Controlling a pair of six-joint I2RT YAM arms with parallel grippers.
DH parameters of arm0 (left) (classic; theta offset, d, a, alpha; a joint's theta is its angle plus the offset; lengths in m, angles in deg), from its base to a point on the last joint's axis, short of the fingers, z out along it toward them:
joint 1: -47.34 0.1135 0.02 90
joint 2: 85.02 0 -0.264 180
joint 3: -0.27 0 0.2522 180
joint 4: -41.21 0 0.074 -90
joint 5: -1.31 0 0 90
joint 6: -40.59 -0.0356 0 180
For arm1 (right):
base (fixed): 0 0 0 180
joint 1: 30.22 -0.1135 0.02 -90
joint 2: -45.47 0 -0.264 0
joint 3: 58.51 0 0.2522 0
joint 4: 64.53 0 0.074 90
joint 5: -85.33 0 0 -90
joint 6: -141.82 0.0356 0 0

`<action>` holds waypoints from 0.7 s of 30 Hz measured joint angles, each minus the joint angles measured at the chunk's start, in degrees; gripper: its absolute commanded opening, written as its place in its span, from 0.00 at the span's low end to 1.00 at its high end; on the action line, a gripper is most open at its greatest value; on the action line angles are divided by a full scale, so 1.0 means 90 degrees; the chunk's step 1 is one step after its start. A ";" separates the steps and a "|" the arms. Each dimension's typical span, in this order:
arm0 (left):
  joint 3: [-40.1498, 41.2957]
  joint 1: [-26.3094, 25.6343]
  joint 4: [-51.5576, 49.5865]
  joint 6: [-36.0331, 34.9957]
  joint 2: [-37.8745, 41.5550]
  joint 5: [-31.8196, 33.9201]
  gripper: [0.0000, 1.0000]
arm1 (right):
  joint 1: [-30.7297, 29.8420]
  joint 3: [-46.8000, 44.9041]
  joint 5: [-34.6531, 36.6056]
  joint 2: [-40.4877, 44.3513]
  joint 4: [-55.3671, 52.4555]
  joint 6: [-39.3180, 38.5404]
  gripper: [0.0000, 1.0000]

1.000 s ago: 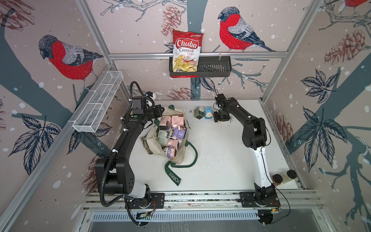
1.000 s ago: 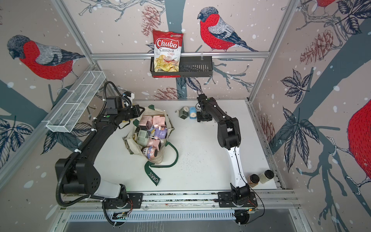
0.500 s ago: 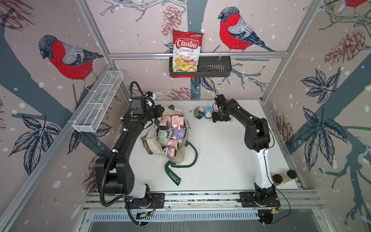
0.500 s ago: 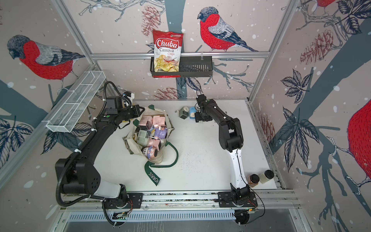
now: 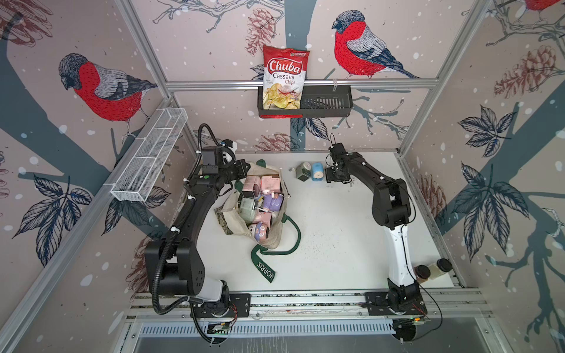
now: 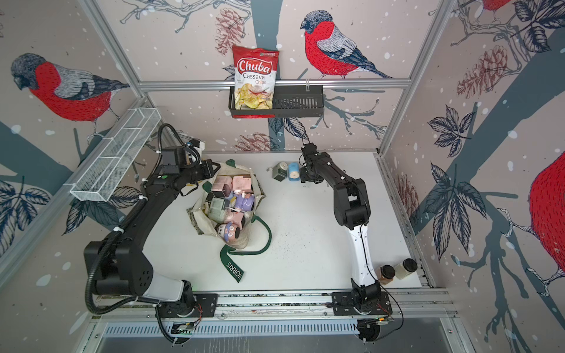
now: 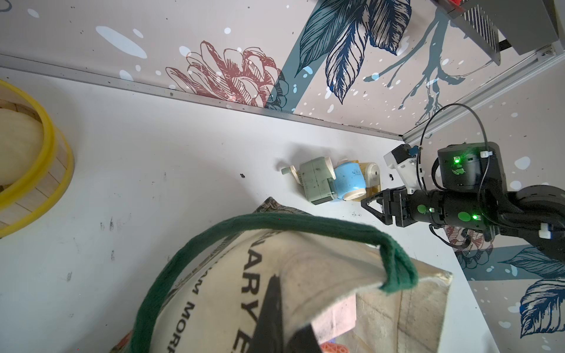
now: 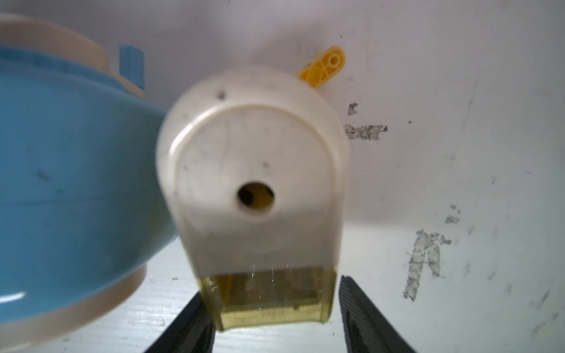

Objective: Take out the pencil sharpeners from the tote bags
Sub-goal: Place the pencil sharpener at the center of the board.

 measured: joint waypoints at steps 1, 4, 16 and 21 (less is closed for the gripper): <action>0.0000 0.0000 0.0000 0.0000 0.0000 0.0000 0.00 | 0.0000 0.0007 -0.0036 -0.0019 0.0022 0.0000 0.60; 0.0000 0.0000 0.0000 0.0000 0.0000 0.0000 0.00 | 0.0002 0.0041 -0.0129 -0.0056 0.0073 -0.0002 0.58; 0.0000 0.0000 0.0000 0.0000 -0.0002 0.0000 0.00 | -0.0027 0.0049 -0.0483 -0.0068 0.0240 0.0000 0.60; 0.0000 0.0000 0.0000 0.0000 -0.0002 0.0000 0.00 | -0.0032 -0.0168 -0.0508 0.0034 0.0287 0.0002 0.69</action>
